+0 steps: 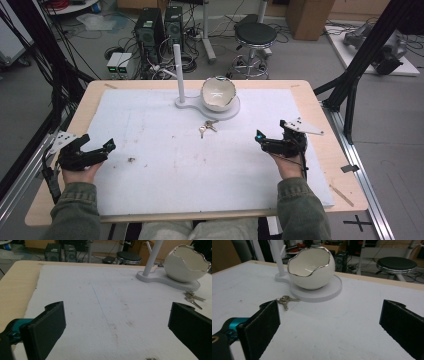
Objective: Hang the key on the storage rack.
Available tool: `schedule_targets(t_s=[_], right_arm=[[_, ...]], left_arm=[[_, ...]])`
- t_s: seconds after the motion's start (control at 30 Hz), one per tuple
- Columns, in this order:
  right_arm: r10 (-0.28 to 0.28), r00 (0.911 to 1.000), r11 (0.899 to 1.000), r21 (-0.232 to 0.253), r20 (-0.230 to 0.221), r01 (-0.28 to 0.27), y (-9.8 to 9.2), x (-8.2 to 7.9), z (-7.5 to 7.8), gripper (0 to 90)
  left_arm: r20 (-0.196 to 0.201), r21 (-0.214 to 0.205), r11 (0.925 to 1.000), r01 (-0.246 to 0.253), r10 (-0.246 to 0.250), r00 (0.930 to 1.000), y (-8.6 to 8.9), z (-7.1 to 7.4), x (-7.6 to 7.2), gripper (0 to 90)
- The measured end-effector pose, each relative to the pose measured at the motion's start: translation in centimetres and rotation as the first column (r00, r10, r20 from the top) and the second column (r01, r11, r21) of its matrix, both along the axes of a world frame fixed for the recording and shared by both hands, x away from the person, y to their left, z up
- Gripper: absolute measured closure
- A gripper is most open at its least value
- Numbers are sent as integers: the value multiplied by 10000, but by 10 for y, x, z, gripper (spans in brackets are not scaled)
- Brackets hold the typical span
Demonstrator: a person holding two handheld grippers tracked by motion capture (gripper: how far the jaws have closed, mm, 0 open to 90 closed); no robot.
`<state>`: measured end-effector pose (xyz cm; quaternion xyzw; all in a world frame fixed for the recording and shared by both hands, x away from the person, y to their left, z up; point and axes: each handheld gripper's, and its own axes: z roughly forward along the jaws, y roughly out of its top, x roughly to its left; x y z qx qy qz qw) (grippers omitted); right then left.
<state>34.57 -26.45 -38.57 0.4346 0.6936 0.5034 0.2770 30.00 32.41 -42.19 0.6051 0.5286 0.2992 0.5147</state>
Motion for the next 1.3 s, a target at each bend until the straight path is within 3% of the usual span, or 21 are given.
schedule_targets(t_s=[0.33, 0.87, 1.3], right_arm=[[1074, 9939, 9929, -490, -249, -1085, 30, 13, 12, 21], [1462, 9876, 9862, -700, -579, -1502, 53, 39, 29, 21], [2098, 9721, 9704, -991, -1049, -2201, 78, 62, 43, 22]], left_arm=[[-34, 26, 10000, 20, -20, 10000, -1, 0, 0, 18], [-65, -1, 10000, 47, -47, 10000, 0, -1, 1, 18], [-52, -28, 9999, 141, -141, 9999, -1, -1, 1, 18]])
